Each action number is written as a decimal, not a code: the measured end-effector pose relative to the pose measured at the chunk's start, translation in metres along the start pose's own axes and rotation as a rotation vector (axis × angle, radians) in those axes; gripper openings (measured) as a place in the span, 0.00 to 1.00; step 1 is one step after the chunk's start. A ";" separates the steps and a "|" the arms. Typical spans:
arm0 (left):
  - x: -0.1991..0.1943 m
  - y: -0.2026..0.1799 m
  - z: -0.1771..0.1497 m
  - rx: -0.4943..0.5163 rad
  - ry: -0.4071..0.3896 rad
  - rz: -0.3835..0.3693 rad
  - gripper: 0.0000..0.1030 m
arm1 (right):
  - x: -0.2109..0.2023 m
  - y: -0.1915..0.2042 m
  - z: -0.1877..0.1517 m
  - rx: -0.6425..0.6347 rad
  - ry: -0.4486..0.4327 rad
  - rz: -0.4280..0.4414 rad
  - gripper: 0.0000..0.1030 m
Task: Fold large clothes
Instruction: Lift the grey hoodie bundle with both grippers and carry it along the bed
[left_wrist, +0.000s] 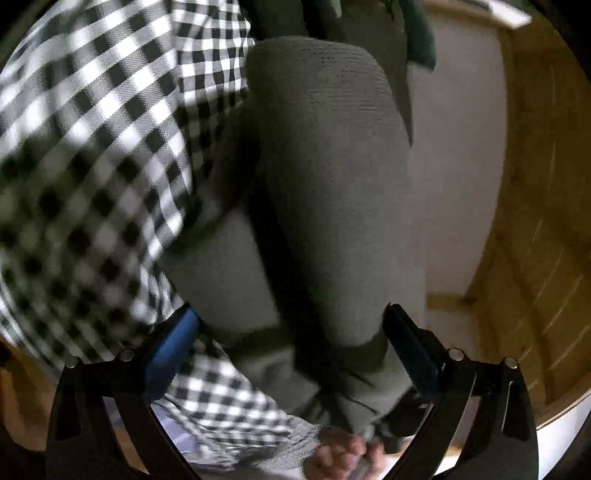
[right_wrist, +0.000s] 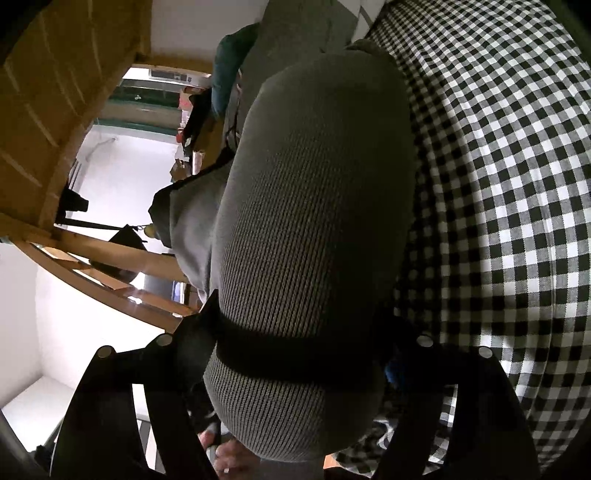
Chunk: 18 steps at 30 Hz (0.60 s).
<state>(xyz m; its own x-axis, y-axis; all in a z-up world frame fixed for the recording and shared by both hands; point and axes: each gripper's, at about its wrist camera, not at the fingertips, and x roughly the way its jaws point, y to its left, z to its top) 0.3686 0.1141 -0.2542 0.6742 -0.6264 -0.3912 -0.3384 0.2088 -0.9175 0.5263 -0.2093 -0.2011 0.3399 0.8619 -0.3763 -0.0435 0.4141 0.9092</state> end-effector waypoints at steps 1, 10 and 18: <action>0.004 -0.003 0.004 0.020 0.011 0.001 0.95 | 0.000 0.000 0.000 0.000 -0.001 0.001 0.72; 0.013 -0.040 0.032 0.105 0.068 0.089 0.82 | -0.001 0.001 -0.004 -0.017 0.005 0.001 0.72; 0.020 -0.095 0.046 0.234 0.106 0.098 0.81 | -0.022 0.009 -0.011 -0.023 -0.017 0.136 0.70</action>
<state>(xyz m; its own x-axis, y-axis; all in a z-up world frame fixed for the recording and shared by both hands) 0.4444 0.1168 -0.1780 0.5694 -0.6669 -0.4806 -0.2293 0.4326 -0.8719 0.5077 -0.2209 -0.1868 0.3456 0.9054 -0.2467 -0.1116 0.3006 0.9472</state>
